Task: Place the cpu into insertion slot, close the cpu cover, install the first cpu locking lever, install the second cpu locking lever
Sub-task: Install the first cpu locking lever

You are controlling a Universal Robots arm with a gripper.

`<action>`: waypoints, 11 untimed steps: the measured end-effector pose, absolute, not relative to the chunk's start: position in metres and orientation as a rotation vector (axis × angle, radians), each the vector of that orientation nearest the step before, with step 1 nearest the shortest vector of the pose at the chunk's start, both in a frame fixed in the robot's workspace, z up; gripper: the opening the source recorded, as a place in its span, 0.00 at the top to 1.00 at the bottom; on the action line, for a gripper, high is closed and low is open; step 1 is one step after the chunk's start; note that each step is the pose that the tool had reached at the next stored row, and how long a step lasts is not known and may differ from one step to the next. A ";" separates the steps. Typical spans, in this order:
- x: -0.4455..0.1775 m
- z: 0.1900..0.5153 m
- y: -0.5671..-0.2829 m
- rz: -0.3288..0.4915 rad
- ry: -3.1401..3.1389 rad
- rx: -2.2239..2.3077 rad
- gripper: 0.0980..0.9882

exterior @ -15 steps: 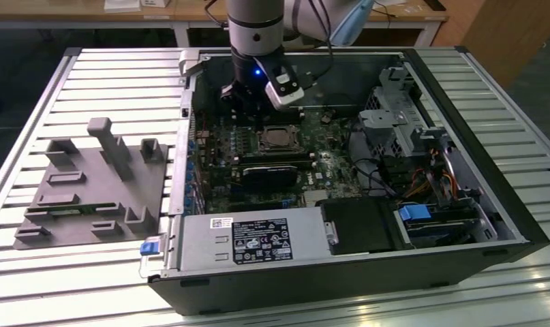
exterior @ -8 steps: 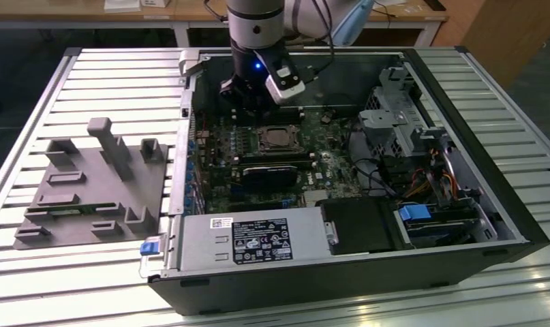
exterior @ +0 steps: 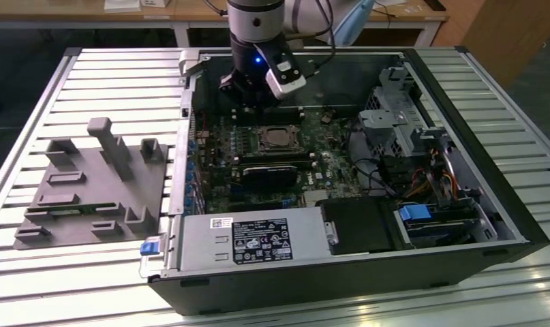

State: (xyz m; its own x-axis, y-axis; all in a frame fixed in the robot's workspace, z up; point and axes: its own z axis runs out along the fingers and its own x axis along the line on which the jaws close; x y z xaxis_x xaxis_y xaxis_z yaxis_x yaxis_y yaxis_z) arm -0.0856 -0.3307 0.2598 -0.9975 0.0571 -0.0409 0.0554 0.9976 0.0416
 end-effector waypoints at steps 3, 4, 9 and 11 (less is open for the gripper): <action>-0.087 0.260 -0.331 0.064 3.098 0.087 0.99; -0.088 0.260 -0.331 0.064 3.098 0.087 0.99; -0.092 0.258 -0.331 0.097 3.097 0.088 0.99; -0.095 0.258 -0.331 0.149 3.096 0.089 0.99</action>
State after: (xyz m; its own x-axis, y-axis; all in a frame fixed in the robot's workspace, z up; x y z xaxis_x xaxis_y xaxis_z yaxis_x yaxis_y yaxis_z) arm -0.0947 -0.3308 0.2577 -0.9975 0.0594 -0.0377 0.0555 0.9937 0.0969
